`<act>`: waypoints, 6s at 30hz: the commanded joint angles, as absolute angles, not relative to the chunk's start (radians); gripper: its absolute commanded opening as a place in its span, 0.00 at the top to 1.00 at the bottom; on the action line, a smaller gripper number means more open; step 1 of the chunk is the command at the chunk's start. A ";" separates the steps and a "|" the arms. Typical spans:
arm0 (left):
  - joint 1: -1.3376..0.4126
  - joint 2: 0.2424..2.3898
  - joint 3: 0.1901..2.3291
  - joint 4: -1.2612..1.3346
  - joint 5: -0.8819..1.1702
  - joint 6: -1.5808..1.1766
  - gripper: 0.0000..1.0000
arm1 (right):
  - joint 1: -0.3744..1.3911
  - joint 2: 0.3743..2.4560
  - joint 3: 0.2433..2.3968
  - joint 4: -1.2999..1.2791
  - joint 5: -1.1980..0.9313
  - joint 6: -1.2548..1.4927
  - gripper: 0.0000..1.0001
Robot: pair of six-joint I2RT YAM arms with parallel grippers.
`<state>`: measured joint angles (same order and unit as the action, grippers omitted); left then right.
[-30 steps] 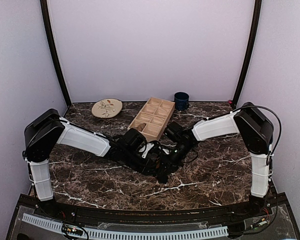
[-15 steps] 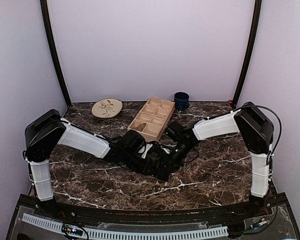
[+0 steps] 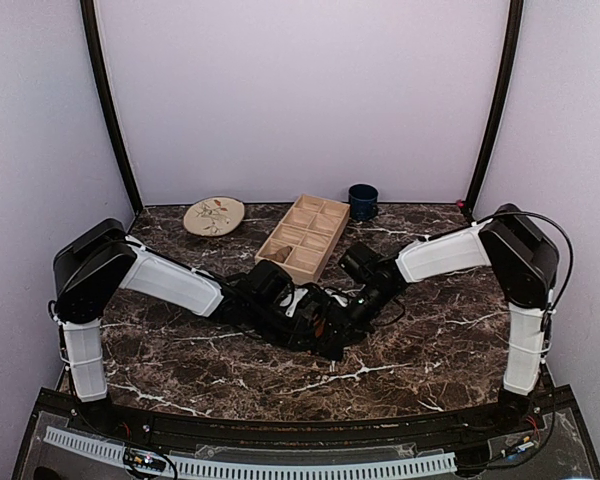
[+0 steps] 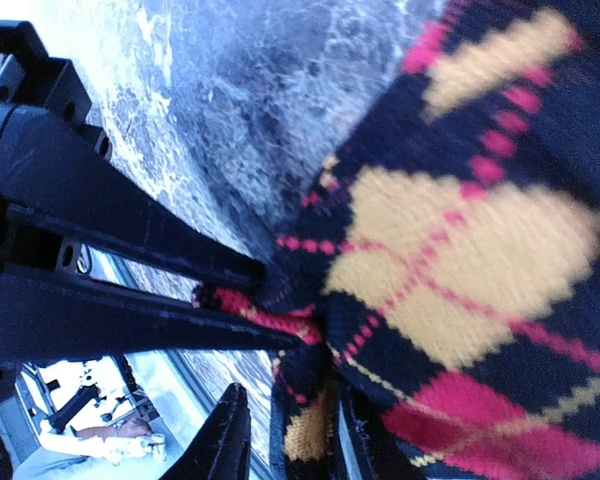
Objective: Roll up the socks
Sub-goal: Roll the sock at the center of the board.
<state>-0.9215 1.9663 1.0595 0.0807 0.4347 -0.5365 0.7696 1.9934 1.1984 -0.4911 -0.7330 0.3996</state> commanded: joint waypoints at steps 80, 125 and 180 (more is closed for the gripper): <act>-0.891 2.127 1.266 -0.509 0.546 -0.365 1.00 | 1.318 1.800 1.005 -0.260 0.411 0.045 0.59; -0.873 2.143 1.312 -0.522 0.548 -0.373 0.98 | 1.245 1.845 0.888 -0.342 0.227 0.234 0.85; -0.776 2.041 1.059 -0.397 0.342 -0.593 0.36 | 1.177 1.756 0.681 -0.162 -0.081 0.587 0.92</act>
